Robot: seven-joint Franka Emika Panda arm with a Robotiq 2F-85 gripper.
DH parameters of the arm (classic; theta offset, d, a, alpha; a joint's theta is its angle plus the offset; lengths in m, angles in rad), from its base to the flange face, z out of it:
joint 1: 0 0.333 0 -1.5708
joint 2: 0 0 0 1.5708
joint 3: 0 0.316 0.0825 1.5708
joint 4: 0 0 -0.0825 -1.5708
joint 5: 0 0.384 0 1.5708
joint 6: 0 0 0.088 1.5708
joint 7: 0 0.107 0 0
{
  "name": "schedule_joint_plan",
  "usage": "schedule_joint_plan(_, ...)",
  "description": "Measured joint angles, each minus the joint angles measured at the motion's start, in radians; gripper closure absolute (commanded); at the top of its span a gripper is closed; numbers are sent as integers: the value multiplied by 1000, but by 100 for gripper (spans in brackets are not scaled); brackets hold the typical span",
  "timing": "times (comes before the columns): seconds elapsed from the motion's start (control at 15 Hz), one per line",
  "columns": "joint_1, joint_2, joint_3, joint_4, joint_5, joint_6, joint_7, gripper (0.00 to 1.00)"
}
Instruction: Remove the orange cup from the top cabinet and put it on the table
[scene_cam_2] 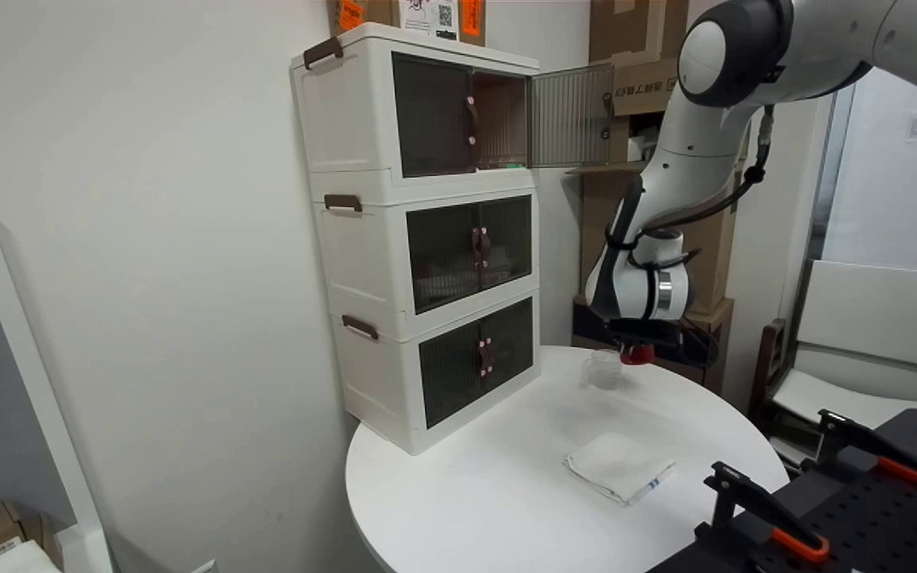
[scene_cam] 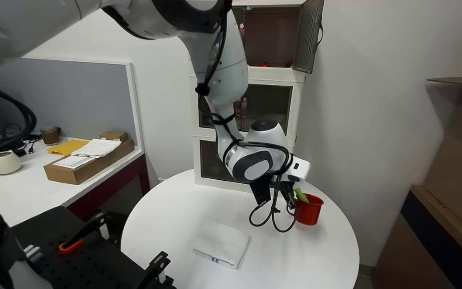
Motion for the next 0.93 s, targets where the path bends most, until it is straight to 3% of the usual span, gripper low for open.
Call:
schedule_joint_plan(0.87,18,146,-19,0,15,22,103,96)
schedule_joint_plan(0.93,21,148,-19,1,15,27,103,60)
